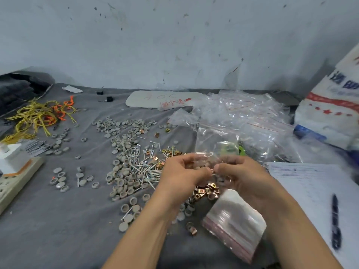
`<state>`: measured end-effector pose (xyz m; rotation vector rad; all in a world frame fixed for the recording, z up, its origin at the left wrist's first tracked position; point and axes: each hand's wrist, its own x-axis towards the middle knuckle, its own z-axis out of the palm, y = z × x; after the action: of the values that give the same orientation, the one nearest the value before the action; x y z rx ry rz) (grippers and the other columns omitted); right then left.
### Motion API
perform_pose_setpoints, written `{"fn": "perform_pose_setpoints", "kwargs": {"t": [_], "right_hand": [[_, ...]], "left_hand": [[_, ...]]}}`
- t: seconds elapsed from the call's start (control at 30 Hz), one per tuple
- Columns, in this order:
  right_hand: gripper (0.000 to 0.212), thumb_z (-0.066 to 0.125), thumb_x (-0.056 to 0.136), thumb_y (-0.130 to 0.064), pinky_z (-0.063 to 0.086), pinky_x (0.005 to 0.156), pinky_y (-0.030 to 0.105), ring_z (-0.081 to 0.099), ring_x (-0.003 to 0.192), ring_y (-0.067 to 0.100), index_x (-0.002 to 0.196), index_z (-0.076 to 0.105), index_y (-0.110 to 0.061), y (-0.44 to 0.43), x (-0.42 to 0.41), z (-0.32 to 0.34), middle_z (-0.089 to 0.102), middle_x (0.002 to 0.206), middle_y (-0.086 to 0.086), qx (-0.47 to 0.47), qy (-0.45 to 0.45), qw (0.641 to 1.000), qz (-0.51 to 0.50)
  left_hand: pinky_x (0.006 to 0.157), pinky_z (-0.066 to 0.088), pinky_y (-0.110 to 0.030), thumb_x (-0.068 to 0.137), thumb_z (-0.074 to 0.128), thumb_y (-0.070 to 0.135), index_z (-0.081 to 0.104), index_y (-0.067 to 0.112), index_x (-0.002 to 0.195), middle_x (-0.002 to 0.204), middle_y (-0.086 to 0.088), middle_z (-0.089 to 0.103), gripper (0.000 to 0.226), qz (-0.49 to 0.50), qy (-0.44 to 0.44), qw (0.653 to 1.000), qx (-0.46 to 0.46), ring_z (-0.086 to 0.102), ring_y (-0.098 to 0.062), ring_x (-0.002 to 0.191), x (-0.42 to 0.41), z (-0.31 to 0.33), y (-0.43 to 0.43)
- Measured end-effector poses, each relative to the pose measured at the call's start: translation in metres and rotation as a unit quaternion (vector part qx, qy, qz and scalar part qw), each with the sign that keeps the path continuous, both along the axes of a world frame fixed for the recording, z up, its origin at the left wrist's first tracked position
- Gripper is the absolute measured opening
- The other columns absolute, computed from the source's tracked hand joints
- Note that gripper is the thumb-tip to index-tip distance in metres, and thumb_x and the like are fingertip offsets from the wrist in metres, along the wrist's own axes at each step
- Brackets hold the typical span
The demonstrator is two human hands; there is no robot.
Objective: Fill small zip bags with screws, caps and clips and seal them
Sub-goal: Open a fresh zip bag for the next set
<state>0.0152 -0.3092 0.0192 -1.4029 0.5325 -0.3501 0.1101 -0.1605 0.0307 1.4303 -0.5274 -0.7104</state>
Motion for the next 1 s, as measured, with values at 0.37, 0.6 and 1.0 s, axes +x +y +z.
{"fn": "perform_pose_setpoints", "kwargs": {"t": [0.37,0.6,1.0], "right_hand": [[0.040,0.077,0.083,-0.015,0.058,0.092,0.035,0.069,0.090,-0.003,0.113,0.066,-0.039,-0.049,-0.047,-0.023,0.074,0.097,-0.019,-0.181,-0.001,0.880,-0.438],[0.029,0.066,0.085,-0.013,0.051,0.087,0.014,0.066,0.088,-0.010,0.096,0.078,-0.036,-0.033,-0.042,-0.037,0.076,0.093,-0.023,-0.380,0.154,0.896,-0.172],[0.046,0.053,0.084,-0.003,0.052,0.090,0.023,0.066,0.097,-0.001,0.095,0.079,-0.039,-0.037,-0.047,-0.046,0.077,0.102,-0.018,-0.381,0.213,0.894,-0.101]], "left_hand": [[0.064,0.036,0.001,0.075,0.075,0.033,0.074,0.040,0.106,0.085,0.029,0.061,0.032,-0.116,-0.408,0.886,0.188,0.057,0.013,0.082,-0.044,-0.032,-0.079],[0.060,0.035,-0.011,0.051,0.086,0.052,0.055,0.047,0.086,0.097,0.038,0.047,0.047,-0.292,-0.446,0.812,0.237,0.052,0.011,0.080,-0.044,-0.040,-0.065],[0.058,0.041,-0.015,0.072,0.080,0.027,0.072,0.033,0.096,0.082,0.012,0.061,0.025,-0.282,-0.493,0.797,0.207,0.056,-0.003,0.071,-0.046,-0.041,-0.058]]}}
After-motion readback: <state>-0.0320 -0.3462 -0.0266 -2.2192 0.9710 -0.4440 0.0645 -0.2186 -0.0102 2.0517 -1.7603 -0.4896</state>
